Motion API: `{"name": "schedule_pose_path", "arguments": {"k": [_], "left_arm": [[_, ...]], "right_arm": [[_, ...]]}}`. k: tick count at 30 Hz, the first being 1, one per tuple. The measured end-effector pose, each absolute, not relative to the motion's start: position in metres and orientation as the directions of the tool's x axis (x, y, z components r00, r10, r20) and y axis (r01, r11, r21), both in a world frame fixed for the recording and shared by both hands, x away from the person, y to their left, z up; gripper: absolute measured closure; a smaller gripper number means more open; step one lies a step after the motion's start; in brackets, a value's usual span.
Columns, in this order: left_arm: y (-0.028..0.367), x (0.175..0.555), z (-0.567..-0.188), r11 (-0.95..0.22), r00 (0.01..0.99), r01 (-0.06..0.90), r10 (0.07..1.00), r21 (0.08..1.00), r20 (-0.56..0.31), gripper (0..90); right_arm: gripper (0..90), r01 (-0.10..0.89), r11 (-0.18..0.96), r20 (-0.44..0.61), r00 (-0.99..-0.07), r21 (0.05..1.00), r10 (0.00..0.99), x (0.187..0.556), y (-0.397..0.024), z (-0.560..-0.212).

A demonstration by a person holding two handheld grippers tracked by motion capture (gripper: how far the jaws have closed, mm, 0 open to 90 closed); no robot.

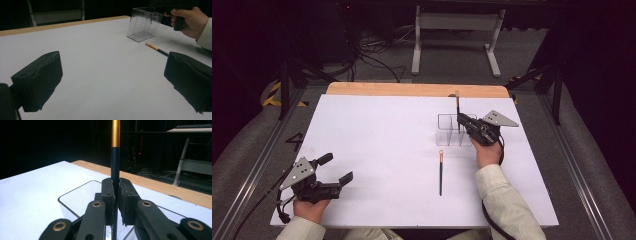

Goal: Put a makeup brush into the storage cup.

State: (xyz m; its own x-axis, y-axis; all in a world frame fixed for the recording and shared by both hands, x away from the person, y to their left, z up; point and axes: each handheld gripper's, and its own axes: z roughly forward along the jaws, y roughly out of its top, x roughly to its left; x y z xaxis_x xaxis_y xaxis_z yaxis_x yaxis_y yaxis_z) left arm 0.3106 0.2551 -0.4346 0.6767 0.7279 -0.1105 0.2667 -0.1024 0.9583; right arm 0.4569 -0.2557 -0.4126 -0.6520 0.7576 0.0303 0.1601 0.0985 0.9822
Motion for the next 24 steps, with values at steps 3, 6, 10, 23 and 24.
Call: {"name": "schedule_pose_path", "arguments": {"k": [3,6,10,23,24], "left_arm": [[0.255,0.310,-0.434,-0.098,0.675,0.261,0.729,0.960,-0.109,2.5],[0.255,0.310,-0.434,-0.096,0.676,0.258,0.729,0.961,-0.109,2.5],[0.255,0.311,-0.434,-0.096,0.676,0.259,0.729,0.961,-0.110,2.5],[0.254,0.313,-0.435,-0.095,0.680,0.258,0.725,0.961,-0.112,2.5],[0.254,0.314,-0.434,-0.093,0.680,0.263,0.724,0.960,-0.116,2.5]], "right_arm": [[75.2,0.155,0.080,0.045,-0.666,0.985,0.745,0.456,-0.256,-0.412],[55.5,0.144,0.028,0.079,-0.684,0.989,0.725,0.456,-0.259,-0.409],[32.7,0.125,0.005,0.084,-0.696,0.992,0.713,0.453,-0.261,-0.403],[0.1,0.166,0.057,0.079,-0.708,0.984,0.702,0.438,-0.265,-0.372],[0.1,0.177,0.068,0.080,-0.712,0.982,0.698,0.436,-0.265,-0.370]]}}
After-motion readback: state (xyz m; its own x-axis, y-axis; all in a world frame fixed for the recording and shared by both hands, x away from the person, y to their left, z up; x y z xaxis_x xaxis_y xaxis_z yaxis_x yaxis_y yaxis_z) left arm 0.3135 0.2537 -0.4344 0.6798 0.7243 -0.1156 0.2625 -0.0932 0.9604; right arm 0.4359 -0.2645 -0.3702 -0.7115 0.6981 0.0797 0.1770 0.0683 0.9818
